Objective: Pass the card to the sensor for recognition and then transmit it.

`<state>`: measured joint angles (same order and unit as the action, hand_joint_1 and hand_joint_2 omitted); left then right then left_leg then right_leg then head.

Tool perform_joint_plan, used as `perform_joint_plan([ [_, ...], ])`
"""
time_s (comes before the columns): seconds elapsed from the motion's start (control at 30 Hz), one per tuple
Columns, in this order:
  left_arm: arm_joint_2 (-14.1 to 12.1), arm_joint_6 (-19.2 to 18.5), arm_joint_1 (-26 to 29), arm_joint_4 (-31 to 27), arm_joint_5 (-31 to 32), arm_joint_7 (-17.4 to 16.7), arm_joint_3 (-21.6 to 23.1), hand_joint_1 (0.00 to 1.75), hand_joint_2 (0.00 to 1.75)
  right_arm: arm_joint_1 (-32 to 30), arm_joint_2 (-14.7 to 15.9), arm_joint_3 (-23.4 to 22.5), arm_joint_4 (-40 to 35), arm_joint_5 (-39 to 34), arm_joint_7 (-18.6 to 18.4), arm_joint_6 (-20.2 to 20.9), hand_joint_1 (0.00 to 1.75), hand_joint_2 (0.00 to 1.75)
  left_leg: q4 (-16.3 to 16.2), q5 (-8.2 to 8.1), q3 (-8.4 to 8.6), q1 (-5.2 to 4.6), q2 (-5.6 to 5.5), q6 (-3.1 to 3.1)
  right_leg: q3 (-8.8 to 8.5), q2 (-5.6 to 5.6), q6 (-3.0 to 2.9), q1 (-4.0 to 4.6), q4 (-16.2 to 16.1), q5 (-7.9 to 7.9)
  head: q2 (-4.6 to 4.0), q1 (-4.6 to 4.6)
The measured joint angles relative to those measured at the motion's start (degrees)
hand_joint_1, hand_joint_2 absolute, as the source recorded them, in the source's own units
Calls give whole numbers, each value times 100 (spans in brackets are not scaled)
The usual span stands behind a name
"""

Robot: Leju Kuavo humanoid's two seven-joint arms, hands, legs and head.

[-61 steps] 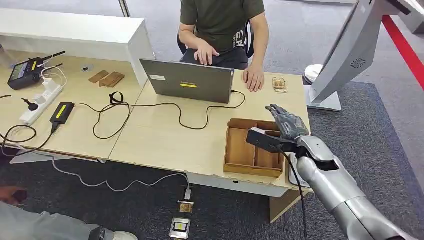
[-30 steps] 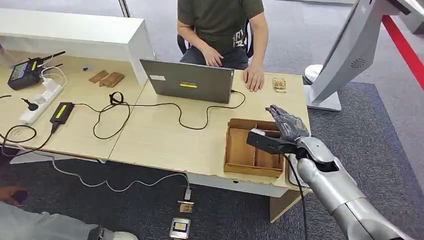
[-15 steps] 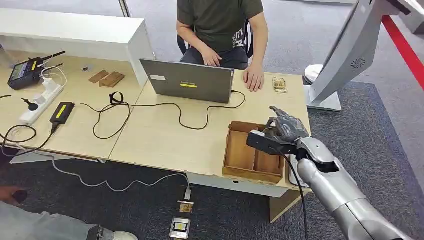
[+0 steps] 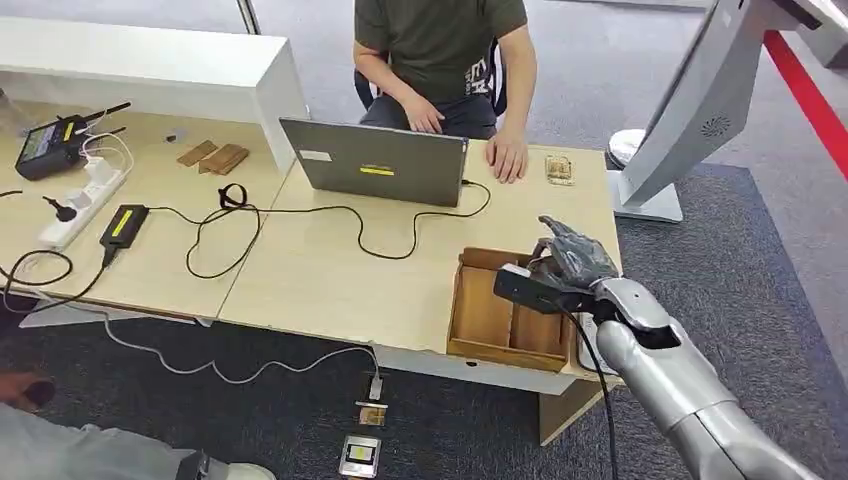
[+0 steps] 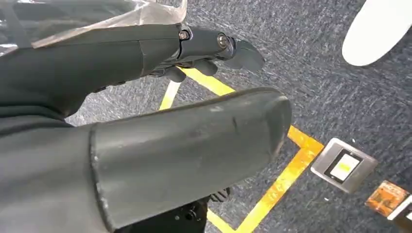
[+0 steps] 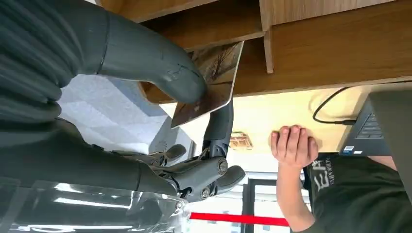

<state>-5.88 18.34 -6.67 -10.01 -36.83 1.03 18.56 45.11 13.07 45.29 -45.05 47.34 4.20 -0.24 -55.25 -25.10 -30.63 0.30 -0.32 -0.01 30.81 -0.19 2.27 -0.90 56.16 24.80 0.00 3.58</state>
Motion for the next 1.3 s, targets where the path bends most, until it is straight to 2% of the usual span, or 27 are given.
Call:
perform_joint_plan([
  [0.17,0,-74,1,0,-74,153,28,0,0,-20,33,0,-2,-98,50,-70,175,175,0,0,0,0,0,0,0,0,0,0,0,0,0,0],
  [0.27,0,-147,3,0,-90,251,37,0,0,-49,63,-9,-9,-105,129,-289,175,175,0,0,-1,0,-1,0,0,0,0,0,0,0,0,0],
  [0.33,0,-184,4,0,-98,308,39,0,0,-109,109,-50,-112,-151,357,-768,175,175,0,0,-1,0,-1,0,0,0,0,0,0,0,0,0],
  [0.37,0,-205,6,0,-105,339,41,0,0,-130,142,-118,-194,-229,535,-1133,175,175,0,0,-1,0,1,0,1,0,0,-1,0,0,0,0],
  [0.47,0,-306,9,0,-103,426,50,0,0,-166,219,-304,-398,-356,903,-1763,175,175,-1,0,0,0,-1,0,1,0,0,-1,-1,0,0,0],
  [0.53,0,-385,25,0,-103,509,65,0,0,-179,299,-435,-546,-396,1090,-2002,175,175,0,0,-1,-1,0,0,0,0,0,-1,-1,0,0,0],
  [0.9,-2,-518,29,0,-105,584,160,0,0,-274,472,-573,-949,-693,1386,-2131,175,175,0,0,0,0,-1,0,1,0,0,0,1,0,0,0],
  [1.3,-42,-533,30,0,-105,584,188,0,0,-283,581,-570,-1084,-820,1346,-2146,175,175,0,0,-1,0,1,0,1,0,0,0,0,0,0,2],
])
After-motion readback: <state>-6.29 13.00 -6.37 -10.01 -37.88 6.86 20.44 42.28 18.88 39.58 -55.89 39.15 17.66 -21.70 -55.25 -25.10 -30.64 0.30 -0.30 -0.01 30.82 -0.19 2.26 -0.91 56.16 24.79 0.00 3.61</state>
